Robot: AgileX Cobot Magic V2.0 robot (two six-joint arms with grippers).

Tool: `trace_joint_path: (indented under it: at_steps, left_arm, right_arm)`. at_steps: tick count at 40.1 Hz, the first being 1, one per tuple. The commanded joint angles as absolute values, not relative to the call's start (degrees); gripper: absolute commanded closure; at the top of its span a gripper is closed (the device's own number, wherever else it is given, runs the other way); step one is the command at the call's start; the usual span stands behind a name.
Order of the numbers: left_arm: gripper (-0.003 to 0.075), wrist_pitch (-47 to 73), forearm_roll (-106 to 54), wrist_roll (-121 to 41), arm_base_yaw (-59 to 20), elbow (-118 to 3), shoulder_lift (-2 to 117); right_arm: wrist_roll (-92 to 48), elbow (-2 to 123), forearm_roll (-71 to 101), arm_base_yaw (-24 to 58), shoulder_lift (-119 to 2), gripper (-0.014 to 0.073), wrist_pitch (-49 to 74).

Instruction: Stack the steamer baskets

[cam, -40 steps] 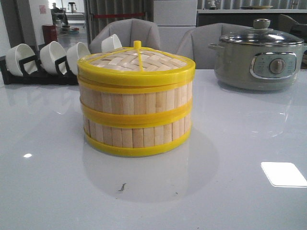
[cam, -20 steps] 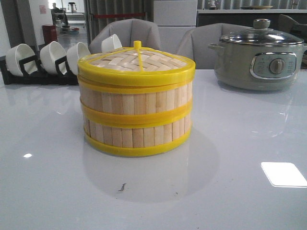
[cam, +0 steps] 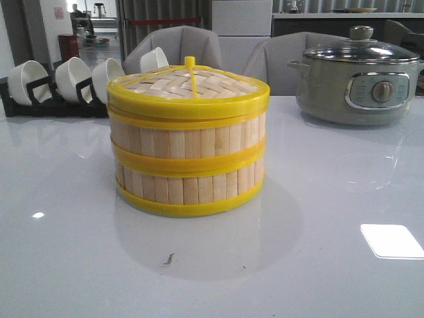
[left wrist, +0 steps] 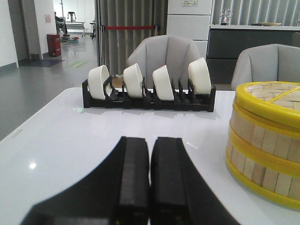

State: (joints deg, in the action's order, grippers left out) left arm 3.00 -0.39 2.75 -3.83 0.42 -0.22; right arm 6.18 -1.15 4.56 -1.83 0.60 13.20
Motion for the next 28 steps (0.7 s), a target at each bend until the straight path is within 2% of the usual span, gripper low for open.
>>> trace_joint_path:
  at_steps: [1, 28]
  left_arm:
    - [0.0624, -1.6, -0.88, 2.76, -3.91, 0.38, -0.96]
    - [0.0624, -1.6, -0.88, 2.76, -3.91, 0.38, -0.96]
  right_arm:
    - [5.81, -0.85, 6.27, -2.2, 1.79, 0.054, 5.76]
    - [5.33, -0.89, 4.27, -2.2, 1.79, 0.054, 4.09]
